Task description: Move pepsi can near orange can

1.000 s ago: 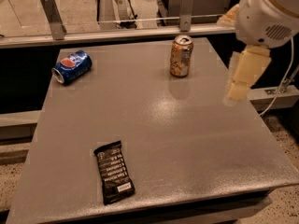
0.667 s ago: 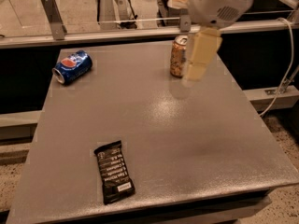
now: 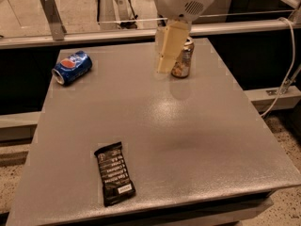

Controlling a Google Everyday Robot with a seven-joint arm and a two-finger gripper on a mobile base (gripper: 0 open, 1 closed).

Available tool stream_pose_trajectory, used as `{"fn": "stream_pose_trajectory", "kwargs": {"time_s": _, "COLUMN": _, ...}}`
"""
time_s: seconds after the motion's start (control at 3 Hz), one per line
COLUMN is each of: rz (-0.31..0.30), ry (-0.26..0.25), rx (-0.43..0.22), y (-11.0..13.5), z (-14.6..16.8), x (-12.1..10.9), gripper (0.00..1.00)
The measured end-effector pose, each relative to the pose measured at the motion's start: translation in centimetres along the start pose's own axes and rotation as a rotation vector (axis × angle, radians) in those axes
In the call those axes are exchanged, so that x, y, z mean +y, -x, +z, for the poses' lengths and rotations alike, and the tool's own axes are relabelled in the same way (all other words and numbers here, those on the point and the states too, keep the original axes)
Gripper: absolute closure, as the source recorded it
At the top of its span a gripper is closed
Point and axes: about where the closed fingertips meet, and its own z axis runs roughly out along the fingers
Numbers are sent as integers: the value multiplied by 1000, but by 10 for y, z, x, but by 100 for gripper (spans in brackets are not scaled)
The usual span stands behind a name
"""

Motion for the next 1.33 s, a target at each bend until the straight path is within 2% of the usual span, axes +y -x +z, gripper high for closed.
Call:
{"fn": "stream_pose_trajectory", "kwargs": {"time_s": 0.33, "rz": -27, "ry": -7, "rx": -10, "y": 5, "z": 2, "x": -13, "gripper": 0}}
{"fn": "stream_pose_trajectory", "kwargs": {"time_s": 0.67, "rz": -103, "ry": -19, "rx": -31, "y": 27, "z": 46, "x": -49, "gripper": 0}}
{"fn": "stream_pose_trajectory", "kwargs": {"time_s": 1.0, "rz": -198, "ry": -27, "rx": -3, "y": 57, "z": 109, "x": -85, "gripper": 0}}
{"fn": "stream_pose_trajectory", "kwargs": {"time_s": 1.33, "rz": -283, "ry": -20, "rx": 66, "y": 76, "z": 166, "x": -108, "gripper": 0}}
